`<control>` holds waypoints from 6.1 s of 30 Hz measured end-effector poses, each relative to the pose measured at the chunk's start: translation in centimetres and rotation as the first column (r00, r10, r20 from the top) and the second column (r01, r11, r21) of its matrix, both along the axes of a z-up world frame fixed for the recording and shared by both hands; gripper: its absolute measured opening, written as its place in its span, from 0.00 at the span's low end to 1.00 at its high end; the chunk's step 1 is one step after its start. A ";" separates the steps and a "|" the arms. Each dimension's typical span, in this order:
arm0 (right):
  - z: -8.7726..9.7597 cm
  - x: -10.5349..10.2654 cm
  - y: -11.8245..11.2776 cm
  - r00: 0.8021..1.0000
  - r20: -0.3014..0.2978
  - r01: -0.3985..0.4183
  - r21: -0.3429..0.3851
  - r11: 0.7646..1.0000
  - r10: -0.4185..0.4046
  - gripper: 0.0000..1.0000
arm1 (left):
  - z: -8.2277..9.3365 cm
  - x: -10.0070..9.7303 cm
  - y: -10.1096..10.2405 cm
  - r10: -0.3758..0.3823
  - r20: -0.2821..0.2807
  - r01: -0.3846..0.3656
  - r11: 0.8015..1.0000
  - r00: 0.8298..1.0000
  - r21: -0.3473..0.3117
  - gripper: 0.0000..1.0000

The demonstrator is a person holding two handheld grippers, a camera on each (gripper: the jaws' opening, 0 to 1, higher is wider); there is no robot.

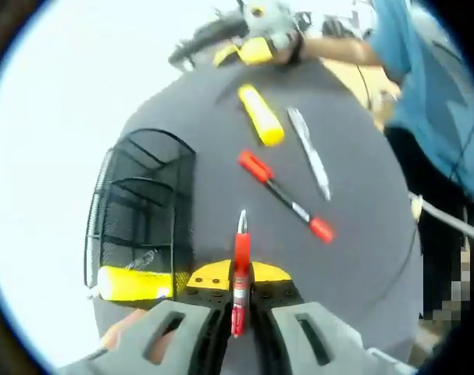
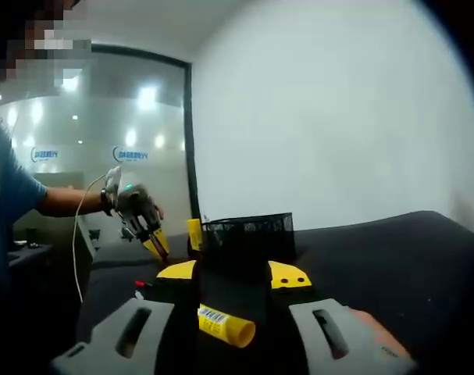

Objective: Pick up pens and glue sticks and place them into the holder.

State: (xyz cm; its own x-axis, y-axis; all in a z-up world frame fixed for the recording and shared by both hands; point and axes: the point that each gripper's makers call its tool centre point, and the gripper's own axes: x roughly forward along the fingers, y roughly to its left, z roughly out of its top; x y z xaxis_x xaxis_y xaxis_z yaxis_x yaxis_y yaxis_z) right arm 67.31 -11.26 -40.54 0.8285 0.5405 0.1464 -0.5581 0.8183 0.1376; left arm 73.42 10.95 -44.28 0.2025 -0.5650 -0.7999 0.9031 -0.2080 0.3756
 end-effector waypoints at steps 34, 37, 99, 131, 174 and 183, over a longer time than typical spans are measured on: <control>0.8 -1.1 1.5 0.997 0.002 -0.079 0.047 0.996 0.079 0.27 | 8.3 -6.4 -5.0 0.107 -0.384 -0.379 0.529 0.917 -0.759 0.06; 3.6 -2.8 3.9 0.984 0.030 -0.175 0.156 0.972 0.173 0.27 | 8.3 -7.1 -5.4 0.108 -0.388 -0.385 0.512 0.915 -0.767 0.06; 7.9 -4.8 10.9 0.997 -0.045 -0.067 -0.118 0.991 0.062 0.05 | 6.0 -5.6 3.1 0.254 -0.419 -0.484 0.308 0.872 -0.819 0.86; 10.0 1.6 8.1 0.999 -0.049 0.010 -0.113 0.994 -0.016 0.05 | 2.2 -1.6 5.9 0.353 -0.530 -0.601 0.131 0.771 -0.788 0.96; 16.7 19.9 19.6 0.995 0.047 -0.080 -0.123 0.989 0.086 0.05 | 0.8 -0.8 6.1 0.379 -0.532 -0.626 0.189 0.757 -0.757 0.83; 14.8 22.5 21.3 0.996 0.014 -0.081 -0.152 0.985 0.084 0.05 | 0.8 -0.6 6.2 0.385 -0.535 -0.631 0.183 0.752 -0.754 0.82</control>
